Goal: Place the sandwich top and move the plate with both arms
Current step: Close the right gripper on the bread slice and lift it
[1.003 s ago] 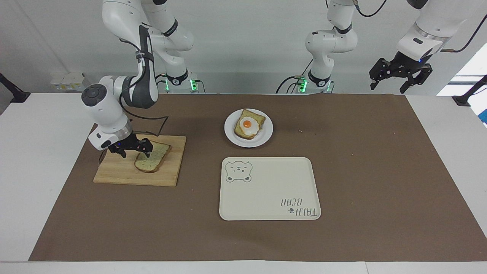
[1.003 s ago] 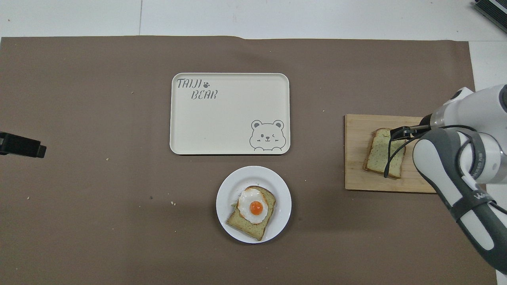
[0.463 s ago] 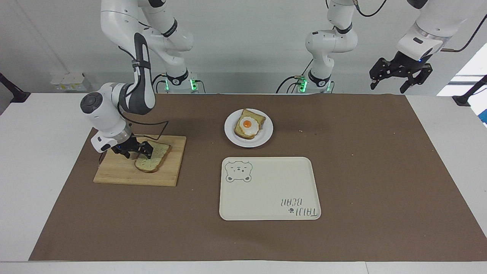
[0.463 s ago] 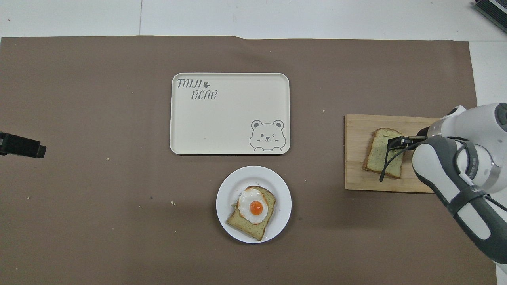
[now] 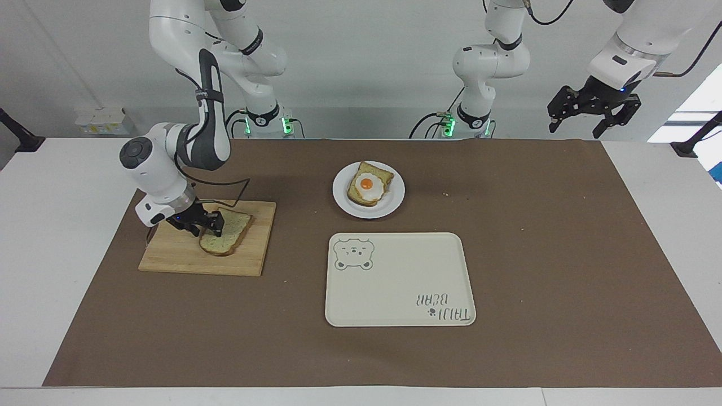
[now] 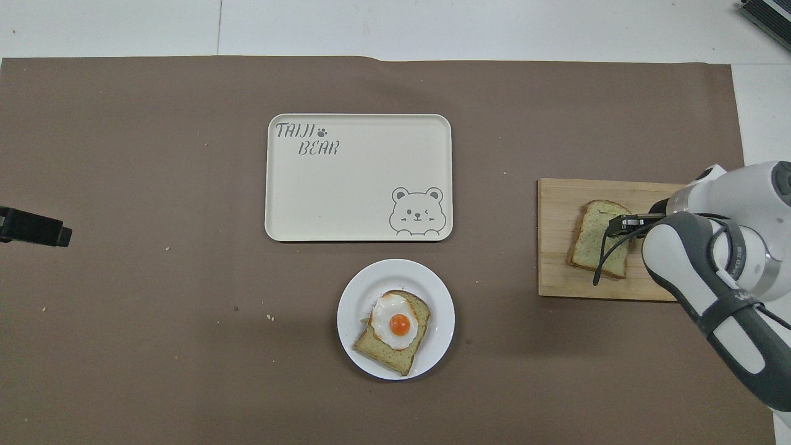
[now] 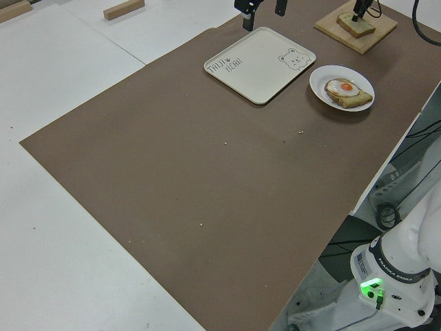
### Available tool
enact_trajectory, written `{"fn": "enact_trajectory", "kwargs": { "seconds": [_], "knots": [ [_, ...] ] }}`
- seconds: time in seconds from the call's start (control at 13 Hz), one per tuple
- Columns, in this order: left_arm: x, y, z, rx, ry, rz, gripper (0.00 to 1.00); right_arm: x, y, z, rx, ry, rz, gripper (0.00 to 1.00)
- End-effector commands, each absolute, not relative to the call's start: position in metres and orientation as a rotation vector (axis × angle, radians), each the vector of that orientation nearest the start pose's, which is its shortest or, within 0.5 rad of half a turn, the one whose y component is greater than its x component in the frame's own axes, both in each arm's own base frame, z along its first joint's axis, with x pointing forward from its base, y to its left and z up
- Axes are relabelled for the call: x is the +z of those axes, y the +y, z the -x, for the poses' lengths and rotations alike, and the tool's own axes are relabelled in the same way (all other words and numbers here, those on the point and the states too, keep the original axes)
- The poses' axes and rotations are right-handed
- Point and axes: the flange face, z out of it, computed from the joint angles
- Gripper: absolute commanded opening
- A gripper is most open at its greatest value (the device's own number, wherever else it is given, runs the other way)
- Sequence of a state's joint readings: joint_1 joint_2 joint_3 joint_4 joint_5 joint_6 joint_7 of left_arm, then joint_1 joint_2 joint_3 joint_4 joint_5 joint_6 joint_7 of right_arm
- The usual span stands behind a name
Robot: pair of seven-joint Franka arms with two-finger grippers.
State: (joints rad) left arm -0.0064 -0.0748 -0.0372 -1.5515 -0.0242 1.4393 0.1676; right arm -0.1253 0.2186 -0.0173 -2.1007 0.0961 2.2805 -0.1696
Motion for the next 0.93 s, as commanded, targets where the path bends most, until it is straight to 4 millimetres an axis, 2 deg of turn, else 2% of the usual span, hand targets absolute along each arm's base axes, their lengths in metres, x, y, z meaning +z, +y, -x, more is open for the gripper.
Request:
{"fn": "enact_trajectory", "kwargs": {
  "seconds": [0.0,0.08,0.62,0.85],
  "knots": [
    [0.6618,-0.0275,-0.5095,0.029,0.344,3.152,1.0,0.3065,-0.0855,-0.5628,0.025,0.013,3.057,0.2],
    [0.6618,-0.0268,-0.5095,0.029,0.342,3.153,1.0,0.3065,-0.0846,-0.5629,0.026,0.013,3.057,0.0],
    [0.6618,-0.0275,-0.5095,0.029,0.344,3.152,1.0,0.3008,-0.0849,-0.5643,0.035,0.026,3.057,0.0],
    [0.6617,-0.0275,-0.5093,0.031,0.344,3.152,1.0,0.3081,-0.0853,-0.5689,0.032,0.007,3.057,0.0]
  ]
}}
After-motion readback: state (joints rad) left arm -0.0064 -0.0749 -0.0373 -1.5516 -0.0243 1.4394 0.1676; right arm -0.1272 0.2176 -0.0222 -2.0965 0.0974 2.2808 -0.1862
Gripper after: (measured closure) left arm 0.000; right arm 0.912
